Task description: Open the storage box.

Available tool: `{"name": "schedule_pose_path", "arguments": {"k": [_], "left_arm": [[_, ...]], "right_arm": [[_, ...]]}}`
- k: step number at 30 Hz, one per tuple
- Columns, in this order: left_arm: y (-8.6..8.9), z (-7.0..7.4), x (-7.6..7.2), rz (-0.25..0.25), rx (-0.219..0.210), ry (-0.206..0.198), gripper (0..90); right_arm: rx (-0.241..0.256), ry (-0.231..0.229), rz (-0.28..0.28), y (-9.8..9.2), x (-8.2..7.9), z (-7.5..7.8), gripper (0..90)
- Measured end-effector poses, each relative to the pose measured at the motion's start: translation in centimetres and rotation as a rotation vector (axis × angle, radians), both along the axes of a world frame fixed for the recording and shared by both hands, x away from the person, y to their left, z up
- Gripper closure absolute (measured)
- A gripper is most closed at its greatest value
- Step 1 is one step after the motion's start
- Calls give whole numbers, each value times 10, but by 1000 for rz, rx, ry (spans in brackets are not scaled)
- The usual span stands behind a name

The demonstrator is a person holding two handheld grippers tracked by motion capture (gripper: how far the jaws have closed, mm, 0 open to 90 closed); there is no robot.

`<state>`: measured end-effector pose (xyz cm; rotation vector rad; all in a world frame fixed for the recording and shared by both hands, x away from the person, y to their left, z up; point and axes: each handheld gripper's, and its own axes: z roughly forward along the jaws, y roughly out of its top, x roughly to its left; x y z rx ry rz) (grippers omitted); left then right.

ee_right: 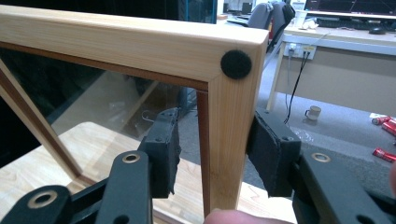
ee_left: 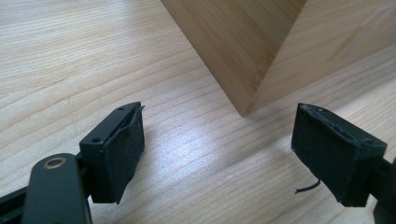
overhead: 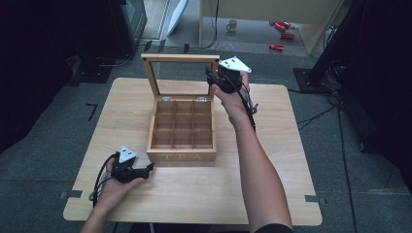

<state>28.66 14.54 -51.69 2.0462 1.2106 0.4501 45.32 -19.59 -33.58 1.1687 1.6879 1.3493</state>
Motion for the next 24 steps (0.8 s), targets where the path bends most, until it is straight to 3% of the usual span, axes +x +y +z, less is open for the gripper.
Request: {"name": "schedule_pose_path", "arguments": {"k": [11,13,14,16,24], "left_arm": [[0,0,0,3,0,-4,205],[-1,0,0,5,3,-7,207],[-1,0,-1,5,4,-7,211],[-2,0,-1,2,11,-9,210],[-2,0,-1,-3,13,-11,211]], "right_arm": [[33,-2,-67,6,19,-1,563],[41,11,-143,7,21,-1,809],[64,18,-196,6,23,-1,809],[124,21,-168,1,27,0,809],[118,70,-111,2,32,-7,729]]}}
